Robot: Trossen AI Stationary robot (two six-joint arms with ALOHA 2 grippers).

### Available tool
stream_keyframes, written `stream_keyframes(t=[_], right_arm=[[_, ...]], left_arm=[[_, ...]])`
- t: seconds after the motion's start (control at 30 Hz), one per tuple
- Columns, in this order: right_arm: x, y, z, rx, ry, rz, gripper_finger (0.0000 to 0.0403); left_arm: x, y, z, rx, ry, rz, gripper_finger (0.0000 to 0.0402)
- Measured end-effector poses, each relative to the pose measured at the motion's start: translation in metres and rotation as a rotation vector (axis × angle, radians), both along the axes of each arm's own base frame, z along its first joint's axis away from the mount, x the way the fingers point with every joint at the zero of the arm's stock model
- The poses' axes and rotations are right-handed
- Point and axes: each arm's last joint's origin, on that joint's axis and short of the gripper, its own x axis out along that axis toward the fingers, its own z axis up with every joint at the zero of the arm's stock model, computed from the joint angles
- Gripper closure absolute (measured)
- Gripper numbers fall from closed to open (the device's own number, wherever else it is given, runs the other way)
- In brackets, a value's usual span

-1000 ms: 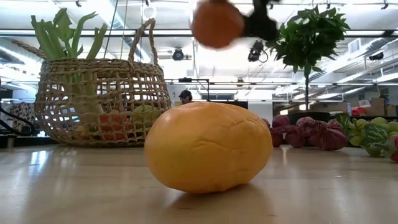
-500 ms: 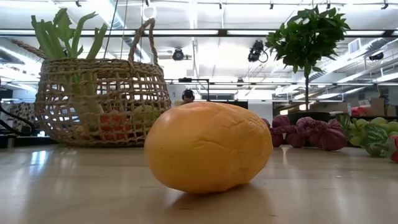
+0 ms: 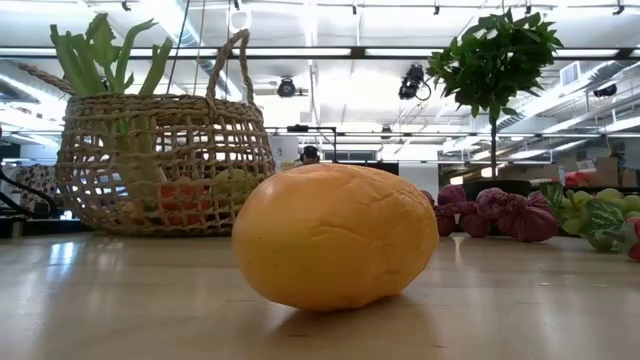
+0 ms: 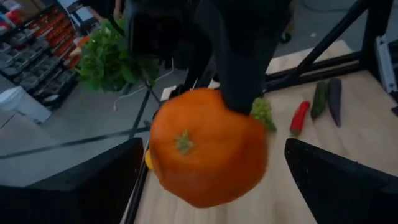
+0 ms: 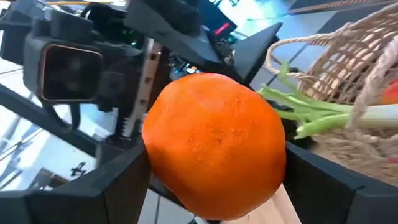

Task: Build produce basket
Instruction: Put the orange into the brown basket

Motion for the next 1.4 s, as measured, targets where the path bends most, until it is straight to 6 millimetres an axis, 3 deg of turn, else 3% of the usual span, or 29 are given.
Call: stream_keyframes(t=[0.5, 0.83, 1.4], right_arm=[[0.0, 0.002, -0.002, -0.001, 0.018, 0.054, 0.0076], [0.0, -0.002, 0.0, -0.002, 0.003, 0.114, 0.0076], [0.001, -0.007, -0.001, -0.074, 0.006, 0.069, 0.0069]], left_arm=[[0.007, 0.002, -0.003, -0.002, 0.003, 0.023, 0.0001], [0.013, -0.002, -0.007, -0.108, 0.012, -0.032, 0.0001], [0.019, -0.002, -0.007, -0.155, -0.021, -0.022, 0.0012]])
